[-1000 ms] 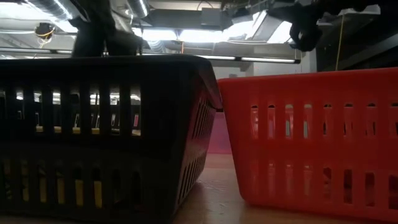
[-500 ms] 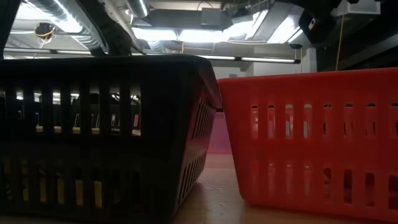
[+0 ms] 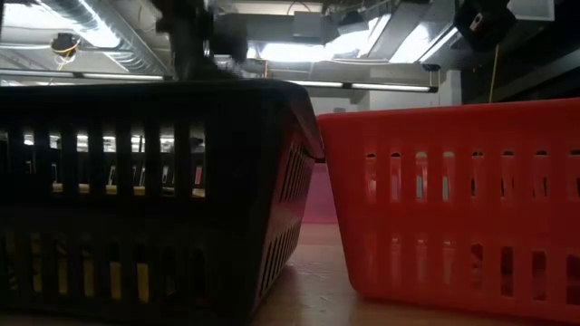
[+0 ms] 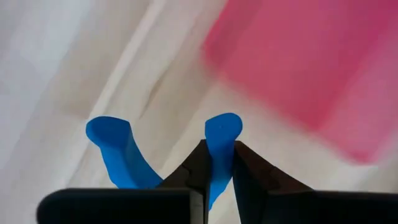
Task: Pick & Place School Supplies
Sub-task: Put the blue paper puncher into the pink bin, then return to Home Position
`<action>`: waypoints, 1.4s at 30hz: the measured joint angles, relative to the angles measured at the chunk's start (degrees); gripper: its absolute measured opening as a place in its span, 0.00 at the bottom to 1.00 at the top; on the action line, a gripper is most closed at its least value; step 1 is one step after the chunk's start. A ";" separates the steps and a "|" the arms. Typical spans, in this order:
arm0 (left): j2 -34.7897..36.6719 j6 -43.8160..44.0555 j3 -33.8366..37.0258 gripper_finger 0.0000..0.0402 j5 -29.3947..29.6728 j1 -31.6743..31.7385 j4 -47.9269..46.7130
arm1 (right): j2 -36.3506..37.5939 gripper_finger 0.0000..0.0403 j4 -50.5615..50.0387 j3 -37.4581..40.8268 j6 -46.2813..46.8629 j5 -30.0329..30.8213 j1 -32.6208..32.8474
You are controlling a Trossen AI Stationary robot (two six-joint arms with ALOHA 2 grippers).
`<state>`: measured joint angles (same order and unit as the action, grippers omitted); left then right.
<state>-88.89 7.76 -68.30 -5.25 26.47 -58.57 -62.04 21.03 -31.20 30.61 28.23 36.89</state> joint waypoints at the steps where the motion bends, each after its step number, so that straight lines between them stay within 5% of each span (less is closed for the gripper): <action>1: 1.12 0.04 -2.00 0.09 -1.59 0.08 0.09 | 0.00 0.48 -0.02 0.00 0.00 0.66 0.46; 8: 2.26 10.03 -11.90 0.09 -18.83 -3.34 7.28 | 0.00 0.48 -0.06 0.00 0.00 3.09 2.82; 13: -6.88 17.39 -15.15 0.09 -20.19 -6.60 10.72 | 0.00 0.48 -0.12 0.00 0.00 4.39 3.10; 19: -19.55 15.27 -21.86 0.09 -23.85 -7.88 9.92 | 0.00 0.48 -0.41 0.00 0.20 4.35 3.26; 26: -30.07 4.05 -31.38 0.09 -23.07 -10.20 1.91 | 0.00 0.48 -0.91 0.00 0.18 4.35 4.41; 35: -29.49 -4.88 -40.33 0.43 -19.19 -10.17 -6.71 | 0.00 0.48 -0.91 -0.02 -0.20 4.35 5.79; 42: -26.09 -5.92 -40.09 0.51 -10.58 -13.26 -15.64 | -0.01 0.48 -0.98 -0.02 -0.18 4.37 7.11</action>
<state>-114.99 1.83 -108.39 -15.84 13.21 -74.21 -62.05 20.05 -31.22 30.43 32.60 44.00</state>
